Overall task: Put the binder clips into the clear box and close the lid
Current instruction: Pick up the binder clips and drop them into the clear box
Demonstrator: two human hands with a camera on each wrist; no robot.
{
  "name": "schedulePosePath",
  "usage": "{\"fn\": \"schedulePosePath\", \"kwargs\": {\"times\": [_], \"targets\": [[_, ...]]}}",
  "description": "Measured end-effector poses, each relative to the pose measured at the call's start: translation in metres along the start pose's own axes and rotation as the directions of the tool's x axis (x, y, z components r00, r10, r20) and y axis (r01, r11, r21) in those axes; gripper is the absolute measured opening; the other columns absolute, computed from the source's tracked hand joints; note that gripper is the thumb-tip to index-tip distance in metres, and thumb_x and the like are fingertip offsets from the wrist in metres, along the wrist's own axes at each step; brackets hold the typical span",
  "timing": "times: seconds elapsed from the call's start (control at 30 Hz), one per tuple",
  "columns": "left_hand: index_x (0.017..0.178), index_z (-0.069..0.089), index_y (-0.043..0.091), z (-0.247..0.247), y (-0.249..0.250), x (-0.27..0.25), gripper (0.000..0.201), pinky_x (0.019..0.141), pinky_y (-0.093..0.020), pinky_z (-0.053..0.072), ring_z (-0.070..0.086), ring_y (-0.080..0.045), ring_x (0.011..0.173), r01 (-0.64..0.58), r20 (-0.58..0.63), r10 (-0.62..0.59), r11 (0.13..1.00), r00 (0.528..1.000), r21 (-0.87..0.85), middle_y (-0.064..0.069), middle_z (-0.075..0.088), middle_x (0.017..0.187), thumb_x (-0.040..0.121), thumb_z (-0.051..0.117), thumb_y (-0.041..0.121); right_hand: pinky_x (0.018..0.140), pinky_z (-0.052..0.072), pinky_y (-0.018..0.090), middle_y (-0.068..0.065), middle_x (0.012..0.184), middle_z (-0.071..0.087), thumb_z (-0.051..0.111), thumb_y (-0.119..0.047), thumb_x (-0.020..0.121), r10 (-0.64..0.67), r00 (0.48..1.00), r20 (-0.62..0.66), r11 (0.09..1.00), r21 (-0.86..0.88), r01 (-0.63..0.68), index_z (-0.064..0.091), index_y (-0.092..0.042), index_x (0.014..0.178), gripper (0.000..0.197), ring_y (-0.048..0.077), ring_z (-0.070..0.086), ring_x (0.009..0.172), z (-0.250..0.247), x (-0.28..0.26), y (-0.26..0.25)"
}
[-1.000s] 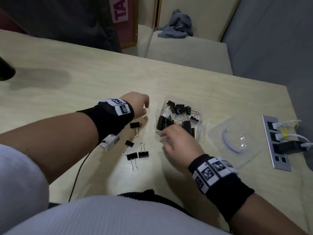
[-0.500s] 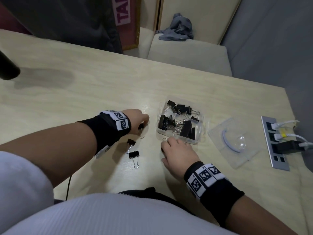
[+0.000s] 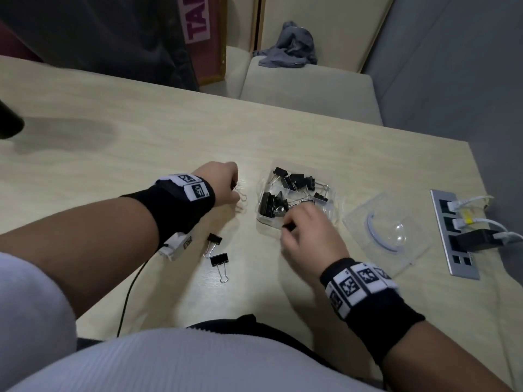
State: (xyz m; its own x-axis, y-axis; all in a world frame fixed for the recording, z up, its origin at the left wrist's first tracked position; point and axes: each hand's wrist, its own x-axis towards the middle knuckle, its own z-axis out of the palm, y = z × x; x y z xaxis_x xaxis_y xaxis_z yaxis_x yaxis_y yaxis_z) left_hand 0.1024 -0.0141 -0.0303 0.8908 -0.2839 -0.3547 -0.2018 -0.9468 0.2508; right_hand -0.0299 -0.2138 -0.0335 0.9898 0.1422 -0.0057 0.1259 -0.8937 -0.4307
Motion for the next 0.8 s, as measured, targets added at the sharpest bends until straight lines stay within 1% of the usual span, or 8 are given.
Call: {"fn": "schedulePosePath", "kwargs": {"times": [0.17, 0.23, 0.33, 0.43, 0.57, 0.63, 0.7, 0.8], "targets": [[0.105, 0.059, 0.017, -0.018, 0.025, 0.009, 0.027, 0.076, -0.033, 0.054, 0.065, -0.024, 0.085, -0.015, -0.075, -0.002, 0.974, 0.997, -0.225, -0.003, 0.069, 0.095, 0.081, 0.066, 0.027, 0.082, 0.038, 0.022, -0.004, 0.106, 0.048, 0.059, -0.027, 0.09, 0.308, 0.928, -0.209, 0.945, 0.18, -0.274, 0.06, -0.017, 0.106, 0.019, 0.013, 0.054, 0.094, -0.029, 0.034, 0.021], [0.117, 0.056, 0.017, -0.019, 0.038, 0.013, 0.033, 0.082, -0.035, 0.054, 0.067, -0.024, 0.09, -0.055, -0.09, 0.031, 0.959, 0.995, -0.279, -0.004, 0.072, 0.1, 0.087, 0.063, 0.029, 0.086, 0.043, 0.025, 0.002, 0.12, 0.053, 0.058, -0.032, 0.091, 0.39, 0.899, -0.198, 0.911, 0.225, -0.346, 0.058, -0.018, 0.117, 0.03, 0.017, 0.058, 0.103, -0.036, 0.043, 0.028], [0.139, 0.044, 0.016, -0.017, 0.052, 0.017, 0.048, 0.09, -0.032, 0.047, 0.063, -0.023, 0.108, -0.114, -0.095, 0.089, 0.947, 0.991, -0.3, 0.0, 0.07, 0.117, 0.095, 0.056, 0.031, 0.095, 0.038, 0.029, 0.004, 0.134, 0.05, 0.057, -0.039, 0.091, 0.41, 0.909, -0.08, 0.903, 0.176, -0.392, 0.051, -0.019, 0.13, 0.045, 0.02, 0.053, 0.118, -0.038, 0.045, 0.028], [0.144, 0.04, 0.016, -0.011, 0.053, 0.017, 0.05, 0.092, -0.029, 0.043, 0.06, -0.024, 0.114, -0.137, -0.1, 0.115, 0.957, 0.988, -0.256, -0.001, 0.064, 0.127, 0.097, 0.053, 0.029, 0.098, 0.038, 0.03, 0.004, 0.129, 0.052, 0.058, -0.031, 0.089, 0.272, 0.961, -0.046, 0.955, 0.136, -0.263, 0.056, -0.018, 0.124, 0.038, 0.02, 0.051, 0.117, -0.024, 0.034, 0.014], [0.136, 0.048, 0.018, -0.005, 0.035, 0.01, 0.042, 0.089, -0.029, 0.043, 0.061, -0.023, 0.108, -0.127, -0.097, 0.109, 0.97, 0.989, -0.207, -0.003, 0.064, 0.123, 0.094, 0.053, 0.023, 0.096, 0.042, 0.033, -0.001, 0.118, 0.055, 0.053, -0.024, 0.089, -0.032, 0.999, 0.031, 0.999, 0.022, 0.032, 0.06, -0.02, 0.111, 0.024, 0.016, 0.048, 0.11, 0.004, 0.008, -0.013], [0.128, 0.054, 0.02, -0.003, 0.022, 0.005, 0.035, 0.087, -0.029, 0.044, 0.061, -0.023, 0.107, -0.102, -0.036, 0.098, 0.985, 0.995, -0.141, -0.002, 0.067, 0.117, 0.093, 0.053, 0.02, 0.097, 0.044, 0.034, -0.005, 0.119, 0.057, 0.051, -0.025, 0.091, -0.178, 0.971, 0.162, 0.983, -0.018, 0.183, 0.06, -0.023, 0.113, 0.024, 0.015, 0.049, 0.109, 0.017, -0.004, -0.028], [0.122, 0.058, 0.022, 0.0, 0.008, -0.003, 0.03, 0.085, -0.028, 0.045, 0.061, -0.023, 0.106, -0.094, 0.084, 0.096, 0.995, 0.992, -0.022, 0.0, 0.068, 0.114, 0.092, 0.057, 0.024, 0.098, 0.045, 0.04, -0.002, 0.126, 0.058, 0.052, -0.023, 0.089, -0.321, 0.904, 0.281, 0.937, -0.042, 0.346, 0.059, -0.023, 0.118, 0.03, 0.019, 0.052, 0.113, 0.031, -0.01, -0.036], [0.112, 0.063, 0.025, 0.006, -0.009, -0.014, 0.028, 0.079, -0.025, 0.045, 0.061, -0.019, 0.095, -0.141, 0.273, 0.098, 0.979, 0.957, 0.145, 0.004, 0.068, 0.107, 0.084, 0.066, 0.03, 0.1, 0.036, 0.046, -0.003, 0.149, 0.041, 0.055, -0.021, 0.088, -0.41, 0.789, 0.458, 0.877, -0.04, 0.479, 0.048, -0.026, 0.135, 0.047, 0.027, 0.043, 0.128, 0.049, -0.015, -0.04]]}}
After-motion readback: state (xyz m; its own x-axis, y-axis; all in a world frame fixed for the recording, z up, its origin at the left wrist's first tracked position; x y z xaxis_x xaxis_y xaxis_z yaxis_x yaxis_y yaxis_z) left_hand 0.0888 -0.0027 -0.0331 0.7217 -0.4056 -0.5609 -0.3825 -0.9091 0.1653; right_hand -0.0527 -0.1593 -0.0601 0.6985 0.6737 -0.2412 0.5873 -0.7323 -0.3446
